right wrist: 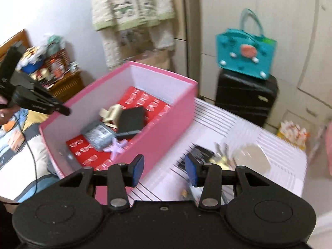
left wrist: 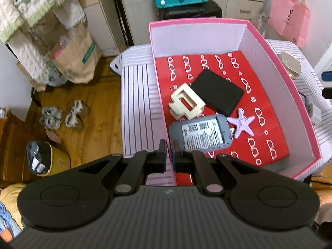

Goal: Organize rigid objects
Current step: 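Reach the right gripper to the white square charger and close on it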

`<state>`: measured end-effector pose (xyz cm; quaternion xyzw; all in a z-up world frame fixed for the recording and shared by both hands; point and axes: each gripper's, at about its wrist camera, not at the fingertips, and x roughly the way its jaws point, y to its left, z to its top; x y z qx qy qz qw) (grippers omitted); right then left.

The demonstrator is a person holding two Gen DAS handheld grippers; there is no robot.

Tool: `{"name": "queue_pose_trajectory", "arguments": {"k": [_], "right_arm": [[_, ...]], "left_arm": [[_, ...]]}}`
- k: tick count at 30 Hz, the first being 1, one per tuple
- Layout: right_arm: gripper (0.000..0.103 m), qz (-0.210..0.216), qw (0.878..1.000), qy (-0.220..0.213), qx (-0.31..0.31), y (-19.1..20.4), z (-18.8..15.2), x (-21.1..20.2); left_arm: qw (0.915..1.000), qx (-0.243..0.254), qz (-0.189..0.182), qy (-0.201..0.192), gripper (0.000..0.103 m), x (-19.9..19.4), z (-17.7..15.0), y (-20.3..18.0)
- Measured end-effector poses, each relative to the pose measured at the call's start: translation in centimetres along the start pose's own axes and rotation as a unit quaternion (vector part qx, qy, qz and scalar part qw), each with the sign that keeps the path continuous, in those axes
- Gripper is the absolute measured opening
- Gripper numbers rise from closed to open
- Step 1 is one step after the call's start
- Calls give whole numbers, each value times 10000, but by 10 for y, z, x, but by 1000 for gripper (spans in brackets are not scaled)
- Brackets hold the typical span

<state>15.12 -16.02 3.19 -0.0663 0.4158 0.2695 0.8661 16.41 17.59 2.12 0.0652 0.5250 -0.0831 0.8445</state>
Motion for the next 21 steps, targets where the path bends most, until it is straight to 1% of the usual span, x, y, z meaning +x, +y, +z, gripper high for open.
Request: {"name": "queue_pose_trajectory", "arguments": {"k": [3, 6, 11, 16, 17, 20, 21], "right_arm": [[49, -248, 9996, 2, 154, -12, -15, -1], [49, -529, 9985, -35, 169, -21, -29, 1], [50, -630, 9970, 29, 447, -41, -50, 6], [52, -798, 9954, 214, 489, -51, -68, 10], [53, -780, 9955, 247, 485, -51, -71, 10], [63, -725, 9961, 300, 408, -50, -78, 11], [63, -731, 9962, 312, 362, -49, -81, 12]], "left_arm": [[9997, -103, -48, 210, 4, -1, -3, 1], [9997, -71, 3, 248, 4, -5, -8, -2], [9998, 15, 148, 118, 4, -11, -16, -9], [9998, 28, 179, -2, 3, -18, -21, -11], [9998, 43, 181, -27, 3, -19, -21, -11], [9998, 55, 178, -71, 3, -20, -22, -11], [9998, 40, 166, -71, 3, -20, -22, -10]]}}
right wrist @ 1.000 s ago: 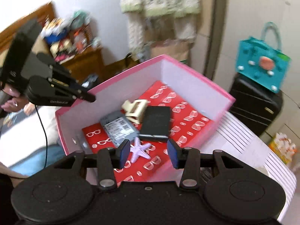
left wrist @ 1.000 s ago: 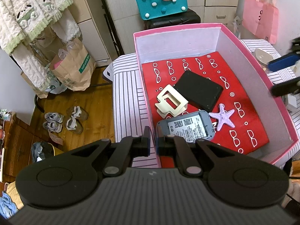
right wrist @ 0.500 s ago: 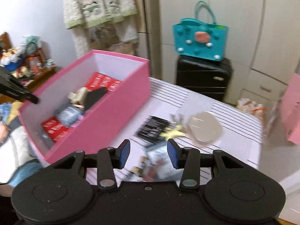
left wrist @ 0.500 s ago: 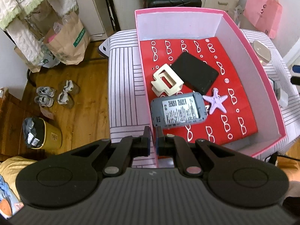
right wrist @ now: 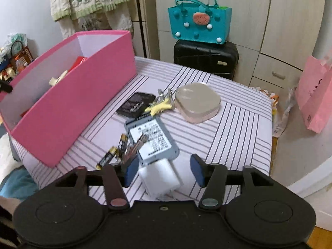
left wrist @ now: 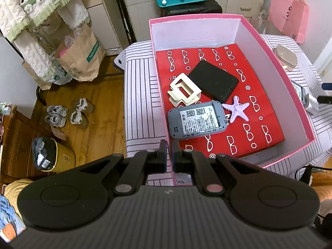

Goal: Organize rigid objects
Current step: 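Reach the right gripper to the white square charger and close on it, then carry the white charger into the pink box and open the right gripper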

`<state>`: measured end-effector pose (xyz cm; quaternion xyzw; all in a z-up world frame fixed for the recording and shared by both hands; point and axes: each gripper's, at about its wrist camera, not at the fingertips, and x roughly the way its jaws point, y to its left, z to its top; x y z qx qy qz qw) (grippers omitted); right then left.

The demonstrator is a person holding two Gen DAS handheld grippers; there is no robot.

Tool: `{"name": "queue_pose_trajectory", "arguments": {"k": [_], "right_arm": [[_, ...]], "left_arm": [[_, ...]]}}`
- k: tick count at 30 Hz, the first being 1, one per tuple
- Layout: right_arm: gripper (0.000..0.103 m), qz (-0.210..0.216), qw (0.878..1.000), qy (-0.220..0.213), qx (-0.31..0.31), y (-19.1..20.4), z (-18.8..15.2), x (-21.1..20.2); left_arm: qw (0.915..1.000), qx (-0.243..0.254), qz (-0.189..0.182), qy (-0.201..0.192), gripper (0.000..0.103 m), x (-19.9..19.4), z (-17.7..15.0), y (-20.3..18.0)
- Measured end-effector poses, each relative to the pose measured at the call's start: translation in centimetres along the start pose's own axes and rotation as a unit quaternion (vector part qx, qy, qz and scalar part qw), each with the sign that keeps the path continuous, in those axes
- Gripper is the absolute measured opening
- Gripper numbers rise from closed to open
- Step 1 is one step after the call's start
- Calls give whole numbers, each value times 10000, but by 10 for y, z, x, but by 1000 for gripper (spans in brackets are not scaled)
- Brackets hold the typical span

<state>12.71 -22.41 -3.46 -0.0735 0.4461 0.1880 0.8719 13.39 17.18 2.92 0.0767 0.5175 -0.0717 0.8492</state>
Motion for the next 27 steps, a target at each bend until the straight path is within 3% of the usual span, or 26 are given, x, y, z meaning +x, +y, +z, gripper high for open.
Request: {"name": "queue_pose_trajectory", "arguments": {"k": [7, 11, 16, 17, 19, 21, 27], "right_arm": [[67, -249, 9978, 119, -606, 13, -6, 19], [68, -131, 9962, 351, -785, 12, -7, 32], [66, -114, 9970, 411, -653, 10, -13, 36], [53, -119, 9971, 404, -635, 11, -14, 34], [48, -297, 9973, 451, -496, 14, -11, 31], [48, -401, 9980, 425, -247, 14, -7, 26], [48, -164, 9993, 309, 157, 17, 10, 4]], "left_arm": [[10000, -35, -52, -4, 4, 1, 1, 3], [10000, -75, -58, 3, 4, 4, 1, 5], [9999, -105, -103, 32, 4, 8, 0, 5], [9999, -110, -120, 38, 4, 8, 1, 6], [9999, -94, -117, 35, 4, 9, 1, 6], [9999, -67, -117, 28, 4, 9, 1, 6], [9999, -69, -139, 10, 4, 10, -1, 5]]}}
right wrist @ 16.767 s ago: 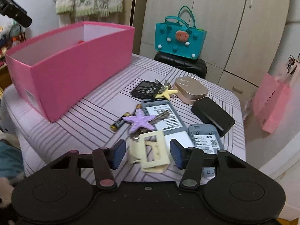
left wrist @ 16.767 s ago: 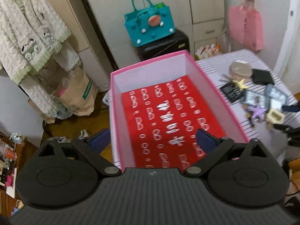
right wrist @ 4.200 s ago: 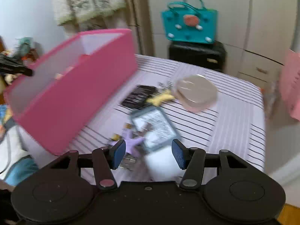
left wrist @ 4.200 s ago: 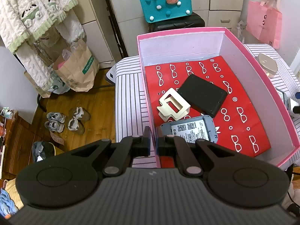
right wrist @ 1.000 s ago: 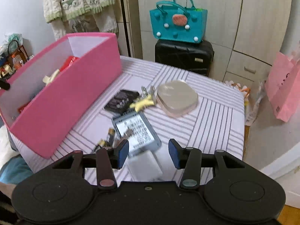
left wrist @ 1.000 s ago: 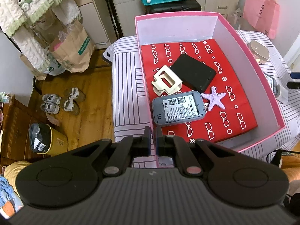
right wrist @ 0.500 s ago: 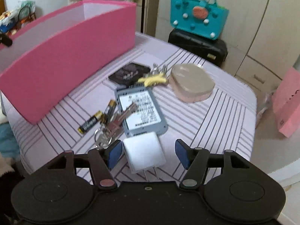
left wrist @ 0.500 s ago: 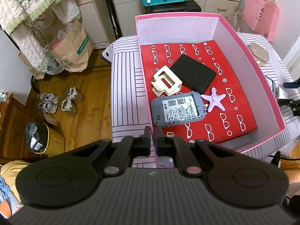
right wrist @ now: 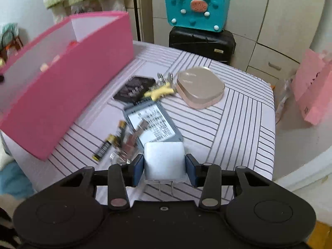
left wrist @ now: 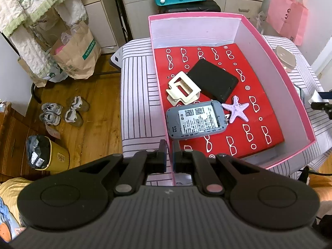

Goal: Organize rigid objects
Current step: 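Carry the white charger into the pink box and open the right gripper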

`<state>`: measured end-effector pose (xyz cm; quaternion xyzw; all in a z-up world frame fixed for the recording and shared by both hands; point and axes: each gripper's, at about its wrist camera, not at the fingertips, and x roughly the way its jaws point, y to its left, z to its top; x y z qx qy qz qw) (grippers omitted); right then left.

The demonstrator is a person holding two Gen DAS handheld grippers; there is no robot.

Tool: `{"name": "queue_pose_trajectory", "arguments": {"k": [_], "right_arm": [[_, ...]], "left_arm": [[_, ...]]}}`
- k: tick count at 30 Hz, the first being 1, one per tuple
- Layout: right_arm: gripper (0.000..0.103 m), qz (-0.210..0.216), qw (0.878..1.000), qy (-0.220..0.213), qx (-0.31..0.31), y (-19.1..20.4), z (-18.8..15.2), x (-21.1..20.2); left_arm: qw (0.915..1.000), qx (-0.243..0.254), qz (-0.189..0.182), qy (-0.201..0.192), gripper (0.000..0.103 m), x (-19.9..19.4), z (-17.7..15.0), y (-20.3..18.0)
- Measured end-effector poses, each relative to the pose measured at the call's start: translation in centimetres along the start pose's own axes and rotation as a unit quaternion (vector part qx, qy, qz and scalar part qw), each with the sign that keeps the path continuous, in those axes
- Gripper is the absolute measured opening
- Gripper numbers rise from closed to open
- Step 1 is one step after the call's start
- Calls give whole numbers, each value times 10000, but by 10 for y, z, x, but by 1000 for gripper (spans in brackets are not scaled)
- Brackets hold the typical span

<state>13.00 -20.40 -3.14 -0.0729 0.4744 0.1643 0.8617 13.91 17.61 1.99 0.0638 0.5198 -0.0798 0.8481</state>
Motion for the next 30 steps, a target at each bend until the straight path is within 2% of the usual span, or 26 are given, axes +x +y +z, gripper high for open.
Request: {"name": "queue_pose_trajectory", "arguments": {"k": [6, 10, 14, 17, 22, 26, 30], "right_arm": [[48, 384, 9980, -394, -308, 33, 33, -39], [48, 900, 9913, -612, -745, 67, 64, -62], [48, 1266, 9818, -544, -1309, 110, 92, -60], [48, 1219, 9755, -415, -1785, 138, 107, -44], [48, 1406, 9668, 198, -2124, 164, 126, -1], [48, 1628, 9622, 810, -2027, 176, 127, 34], [48, 1966, 9509, 1437, -1911, 191, 126, 65]], "left_arm": [[10000, 23, -6, -5, 4, 1, 0, -1], [10000, -8, -88, -11, 4, 1, -1, 2], [9999, 5, -149, 12, 5, 2, 0, 4], [9999, 22, -138, 13, 5, 2, 0, 4], [9999, -12, -166, -30, 5, 2, -3, 6], [9997, -47, -209, -65, 5, 2, -4, 7], [9997, -24, -200, -97, 5, 2, -5, 5]]}}
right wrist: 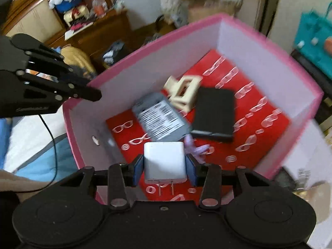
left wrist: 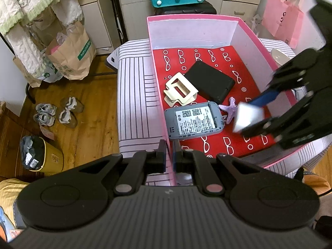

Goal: Organize rigid objects
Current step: 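Carry the white charger into the pink box and open the right gripper, then grasp the silver keys on the bed with the right gripper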

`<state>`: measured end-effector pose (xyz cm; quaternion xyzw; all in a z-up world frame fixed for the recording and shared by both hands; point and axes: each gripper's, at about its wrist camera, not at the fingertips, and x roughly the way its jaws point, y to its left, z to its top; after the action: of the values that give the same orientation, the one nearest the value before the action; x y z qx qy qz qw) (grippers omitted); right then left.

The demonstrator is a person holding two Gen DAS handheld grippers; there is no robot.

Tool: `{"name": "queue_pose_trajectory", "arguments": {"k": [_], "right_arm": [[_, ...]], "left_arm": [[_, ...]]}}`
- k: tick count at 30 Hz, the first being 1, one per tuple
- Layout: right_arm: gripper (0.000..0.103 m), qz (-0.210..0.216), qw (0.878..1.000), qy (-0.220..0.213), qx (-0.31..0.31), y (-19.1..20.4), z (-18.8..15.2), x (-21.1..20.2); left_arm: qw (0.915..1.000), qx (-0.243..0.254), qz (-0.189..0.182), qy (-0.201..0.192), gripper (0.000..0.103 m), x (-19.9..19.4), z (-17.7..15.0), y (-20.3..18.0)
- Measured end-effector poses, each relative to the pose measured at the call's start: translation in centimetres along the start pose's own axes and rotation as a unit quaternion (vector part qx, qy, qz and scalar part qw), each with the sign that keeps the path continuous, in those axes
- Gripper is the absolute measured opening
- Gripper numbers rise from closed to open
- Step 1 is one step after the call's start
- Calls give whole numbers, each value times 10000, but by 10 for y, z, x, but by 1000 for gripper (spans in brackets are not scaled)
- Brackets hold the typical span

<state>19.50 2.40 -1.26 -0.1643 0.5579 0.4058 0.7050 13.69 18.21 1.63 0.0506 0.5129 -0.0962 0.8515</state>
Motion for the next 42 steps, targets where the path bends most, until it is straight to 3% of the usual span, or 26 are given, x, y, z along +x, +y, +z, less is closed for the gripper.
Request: {"name": "queue_pose_trajectory", "arguments": {"k": [5, 8, 14, 20, 24, 32, 38, 40, 42], "right_arm": [[48, 379, 9982, 450, 74, 6, 15, 33], [48, 502, 9976, 466, 48, 12, 22, 43], [52, 802, 9959, 167, 389, 13, 33, 42], [55, 941, 9924, -500, 608, 2, 16, -4], [55, 663, 9893, -1112, 665, -9, -10, -53], [57, -696, 9695, -2153, 941, -37, -89, -128], [61, -1665, 9468, -2606, 890, -57, -151, -125], [71, -1700, 9395, -2812, 968, -67, -167, -116], [74, -1743, 9314, -2999, 1105, -77, -181, -102]], "left_arm": [[10000, -49, -35, 16, 5, 0, 1, 0], [10000, -69, -55, 14, 5, 0, 1, 0], [9999, -112, -78, -28, 5, -2, -1, 1], [9998, -151, -109, -71, 5, -3, -3, 3], [9998, -144, -114, -115, 5, -4, -5, 3], [9997, -162, -99, -164, 5, -5, -6, 3], [9995, -164, 22, -251, 5, -6, -10, -1], [9996, -119, 84, -258, 5, -5, -10, -4], [9995, -122, 119, -250, 5, -2, -11, -5]]}}
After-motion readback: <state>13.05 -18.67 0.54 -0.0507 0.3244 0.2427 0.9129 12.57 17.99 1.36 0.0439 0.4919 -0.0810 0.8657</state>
